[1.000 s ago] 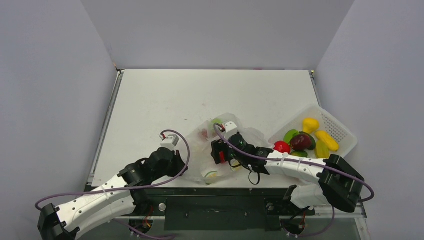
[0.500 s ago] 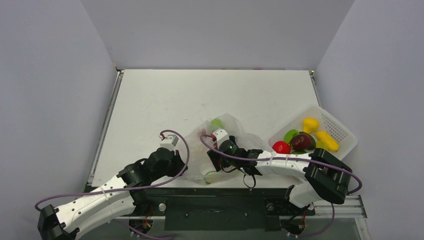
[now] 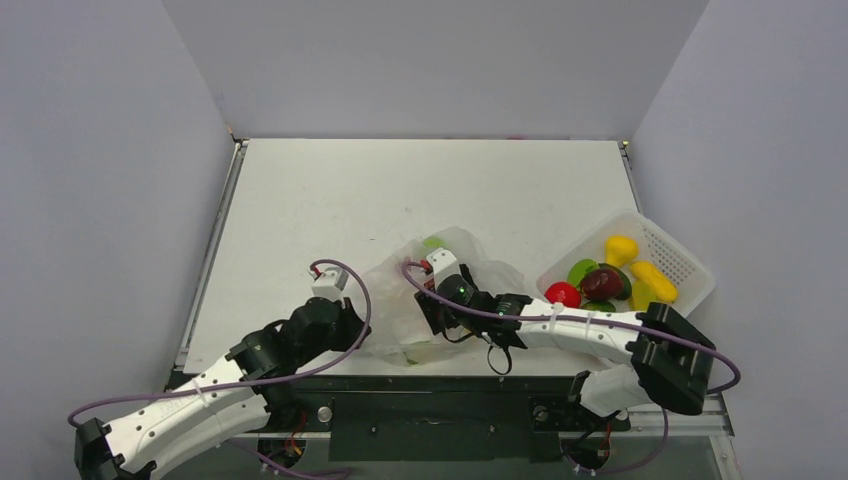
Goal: Take the fake fruits out of the plastic bag
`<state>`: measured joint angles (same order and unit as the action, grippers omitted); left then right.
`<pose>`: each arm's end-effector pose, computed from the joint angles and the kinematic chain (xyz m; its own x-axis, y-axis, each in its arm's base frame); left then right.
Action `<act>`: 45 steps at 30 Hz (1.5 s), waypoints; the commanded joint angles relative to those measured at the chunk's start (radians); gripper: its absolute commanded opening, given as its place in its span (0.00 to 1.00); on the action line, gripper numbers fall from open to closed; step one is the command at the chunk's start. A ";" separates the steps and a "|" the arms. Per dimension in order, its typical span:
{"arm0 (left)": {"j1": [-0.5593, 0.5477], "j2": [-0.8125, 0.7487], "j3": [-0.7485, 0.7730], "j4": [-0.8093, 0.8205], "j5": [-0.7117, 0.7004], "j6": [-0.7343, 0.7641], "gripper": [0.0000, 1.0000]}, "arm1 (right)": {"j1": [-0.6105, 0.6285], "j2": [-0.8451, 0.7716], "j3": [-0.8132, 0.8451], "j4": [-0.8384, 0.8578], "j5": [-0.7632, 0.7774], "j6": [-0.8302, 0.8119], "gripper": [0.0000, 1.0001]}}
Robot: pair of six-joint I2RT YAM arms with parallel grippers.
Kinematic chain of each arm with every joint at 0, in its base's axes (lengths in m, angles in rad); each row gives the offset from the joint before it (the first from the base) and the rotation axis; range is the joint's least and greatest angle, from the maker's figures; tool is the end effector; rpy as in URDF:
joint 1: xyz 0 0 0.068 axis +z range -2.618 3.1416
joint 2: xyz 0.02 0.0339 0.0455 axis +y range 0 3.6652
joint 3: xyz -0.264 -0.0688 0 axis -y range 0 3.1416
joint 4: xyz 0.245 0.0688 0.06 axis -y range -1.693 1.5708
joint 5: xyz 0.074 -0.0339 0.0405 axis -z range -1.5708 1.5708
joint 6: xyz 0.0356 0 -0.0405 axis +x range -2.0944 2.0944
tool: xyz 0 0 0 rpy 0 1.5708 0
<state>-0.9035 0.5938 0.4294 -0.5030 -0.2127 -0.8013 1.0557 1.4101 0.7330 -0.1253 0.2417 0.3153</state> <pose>0.0914 -0.1039 0.2130 -0.7443 -0.1898 -0.6403 0.1877 0.8607 -0.4732 0.1462 0.2410 0.1893 -0.5734 -0.4017 -0.7141 -0.6156 0.7864 0.0519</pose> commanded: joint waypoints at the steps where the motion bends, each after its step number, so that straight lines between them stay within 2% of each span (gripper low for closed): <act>1: 0.001 -0.003 0.017 0.031 -0.048 -0.010 0.00 | 0.000 -0.144 0.069 -0.033 0.040 0.050 0.02; 11: 0.003 0.030 0.078 0.143 -0.135 0.026 0.00 | -0.072 -0.377 0.059 -0.041 -0.097 0.153 0.00; 16: 0.003 0.072 0.138 0.166 -0.134 0.111 0.00 | -0.083 -0.460 0.113 -0.069 -0.142 0.162 0.00; 24: 0.005 0.189 0.344 0.179 -0.028 0.391 0.00 | -0.113 -0.542 0.218 -0.169 -0.019 0.137 0.00; 30: 0.005 0.286 0.446 0.171 -0.049 0.593 0.00 | -0.154 -0.587 0.251 -0.292 0.315 0.214 0.00; 34: 0.005 0.295 0.442 0.186 -0.081 0.690 0.00 | -0.266 -0.623 0.238 -0.363 0.474 0.283 0.00; 35: 0.005 0.295 0.440 0.191 -0.083 0.703 0.00 | -0.326 -0.624 0.237 -0.390 0.499 0.289 0.00; 41: 0.007 0.271 0.382 0.236 -0.047 0.761 0.00 | -0.673 -0.579 0.211 -0.483 0.474 0.352 0.00; 45: 0.010 0.269 0.376 0.224 0.002 0.786 0.00 | -0.860 -0.563 0.143 -0.481 0.487 0.395 0.00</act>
<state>-0.9005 0.8780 0.8032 -0.3363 -0.2588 -0.0727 0.3382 0.8352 0.9352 -0.5632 0.6746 0.6464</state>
